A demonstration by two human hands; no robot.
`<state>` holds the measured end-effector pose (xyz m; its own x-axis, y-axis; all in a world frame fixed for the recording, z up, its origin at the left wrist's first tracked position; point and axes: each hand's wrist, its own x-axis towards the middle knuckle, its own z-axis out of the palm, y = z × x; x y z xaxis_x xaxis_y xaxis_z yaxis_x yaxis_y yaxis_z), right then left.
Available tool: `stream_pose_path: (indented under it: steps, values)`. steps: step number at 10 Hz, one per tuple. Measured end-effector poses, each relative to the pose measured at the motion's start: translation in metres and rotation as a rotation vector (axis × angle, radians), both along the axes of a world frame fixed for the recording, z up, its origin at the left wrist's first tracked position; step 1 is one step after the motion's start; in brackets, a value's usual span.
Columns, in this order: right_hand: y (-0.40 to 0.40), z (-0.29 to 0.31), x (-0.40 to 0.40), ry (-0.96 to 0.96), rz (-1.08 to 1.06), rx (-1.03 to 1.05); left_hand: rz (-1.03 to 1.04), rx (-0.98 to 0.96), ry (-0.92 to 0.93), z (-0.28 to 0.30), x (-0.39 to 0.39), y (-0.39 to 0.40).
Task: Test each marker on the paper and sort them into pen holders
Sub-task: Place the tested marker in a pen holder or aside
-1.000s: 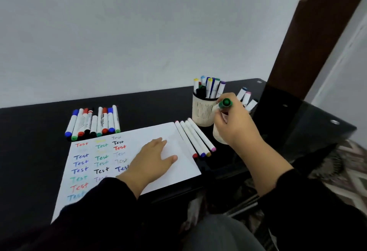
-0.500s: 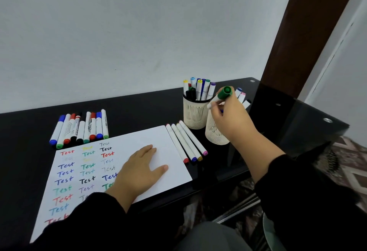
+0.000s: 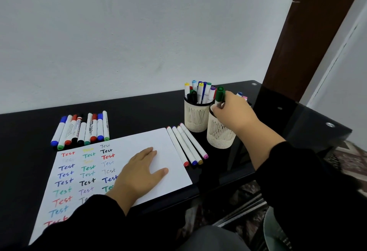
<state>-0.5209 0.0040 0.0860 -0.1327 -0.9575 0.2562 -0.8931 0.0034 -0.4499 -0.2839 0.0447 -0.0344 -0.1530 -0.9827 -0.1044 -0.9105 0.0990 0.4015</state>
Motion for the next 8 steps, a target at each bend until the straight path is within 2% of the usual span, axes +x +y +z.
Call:
stream_pose_path:
  steps: [2, 4, 6, 8]
  values:
    - [-0.010, 0.003, -0.001, 0.004, -0.016, 0.065, 0.002, 0.011, -0.009, 0.001, -0.001, 0.000]
    - [-0.007, -0.005, 0.002, -0.052, 0.003, -0.060, 0.010, 0.029, -0.019, 0.001, -0.002, -0.001]
    - [-0.014, -0.009, 0.002, 0.091, -0.010, 0.004, 0.012, 0.028, -0.018, 0.001, -0.003, 0.000]
    - [-0.011, -0.012, 0.001, 0.030, 0.005, -0.072, 0.016, 0.039, -0.021, 0.000, -0.002, -0.002]
